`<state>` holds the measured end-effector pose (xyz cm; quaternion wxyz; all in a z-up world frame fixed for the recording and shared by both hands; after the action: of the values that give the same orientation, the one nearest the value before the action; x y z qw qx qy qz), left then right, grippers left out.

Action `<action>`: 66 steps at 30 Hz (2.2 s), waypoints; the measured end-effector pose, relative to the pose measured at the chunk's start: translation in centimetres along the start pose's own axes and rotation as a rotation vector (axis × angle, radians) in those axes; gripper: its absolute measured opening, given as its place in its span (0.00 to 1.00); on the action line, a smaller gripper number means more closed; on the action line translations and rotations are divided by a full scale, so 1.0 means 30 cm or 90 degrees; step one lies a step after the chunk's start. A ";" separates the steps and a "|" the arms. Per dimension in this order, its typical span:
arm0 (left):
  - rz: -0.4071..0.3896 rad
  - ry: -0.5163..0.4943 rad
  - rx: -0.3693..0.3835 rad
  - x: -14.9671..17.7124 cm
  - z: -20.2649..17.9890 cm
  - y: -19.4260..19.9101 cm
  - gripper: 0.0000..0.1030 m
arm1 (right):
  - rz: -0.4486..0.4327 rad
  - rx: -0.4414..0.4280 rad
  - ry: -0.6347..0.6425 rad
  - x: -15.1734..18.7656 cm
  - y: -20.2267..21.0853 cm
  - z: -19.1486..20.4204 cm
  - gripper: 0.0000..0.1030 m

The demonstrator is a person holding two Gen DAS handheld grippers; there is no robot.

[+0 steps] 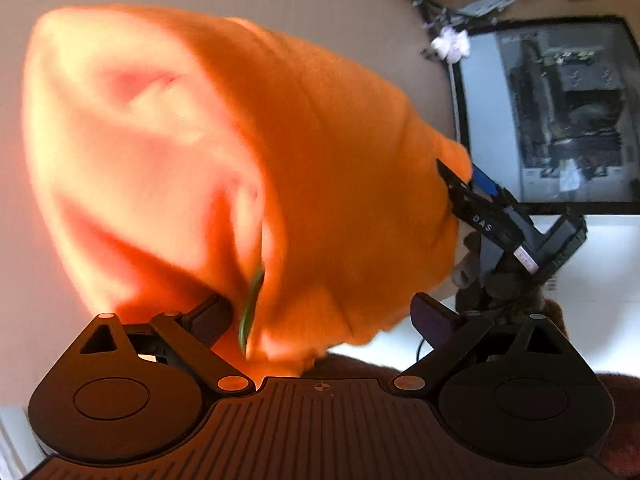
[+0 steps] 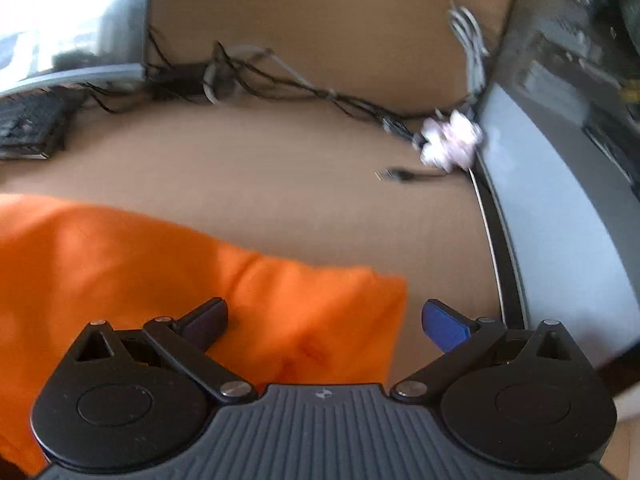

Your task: Fold clothes

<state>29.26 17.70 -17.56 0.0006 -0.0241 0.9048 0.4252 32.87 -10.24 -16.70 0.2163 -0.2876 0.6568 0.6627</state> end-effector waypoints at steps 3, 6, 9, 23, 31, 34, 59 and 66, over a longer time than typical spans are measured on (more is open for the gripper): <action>-0.013 -0.050 -0.036 -0.096 -0.044 -0.028 0.96 | -0.002 0.041 0.025 0.029 0.000 0.014 1.00; -0.078 -0.142 -0.111 -0.246 -0.100 -0.034 0.95 | -0.004 0.074 0.036 0.053 0.005 0.020 1.00; -0.163 -0.141 -0.174 -0.394 -0.140 -0.011 0.95 | 0.010 0.070 0.014 0.054 0.012 0.029 1.00; -0.267 -0.341 -0.057 -0.298 -0.435 0.022 0.98 | -0.010 -0.159 0.173 0.004 0.177 0.372 1.00; -0.244 -0.379 -0.245 -0.354 -0.338 -0.205 0.99 | -0.064 -0.103 0.086 -0.051 0.194 0.291 1.00; -0.242 -0.382 -0.240 -0.354 -0.334 -0.207 0.99 | -0.070 -0.083 0.006 -0.092 0.123 0.222 1.00; -0.259 -0.359 -0.256 -0.334 -0.237 -0.056 1.00 | 0.011 -0.016 0.013 0.050 0.027 0.193 1.00; -0.282 -0.377 -0.279 -0.265 -0.219 -0.021 1.00 | 0.034 0.060 0.099 0.125 0.049 0.319 1.00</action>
<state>37.34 12.59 -13.66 0.3463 -0.0948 0.7267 0.5856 28.17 -1.12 -18.36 0.1606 -0.3100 0.7094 0.6122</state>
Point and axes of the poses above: each gripper's, at about its wrist camera, not at the fingertips, and y roughly against the way its jaws point, z to its left, x to its underside, the point moved 3 cm from there along -y, roughly the way its jaws point, and after that the axes turned 9 degrees about -x, right-handed, at the moved point
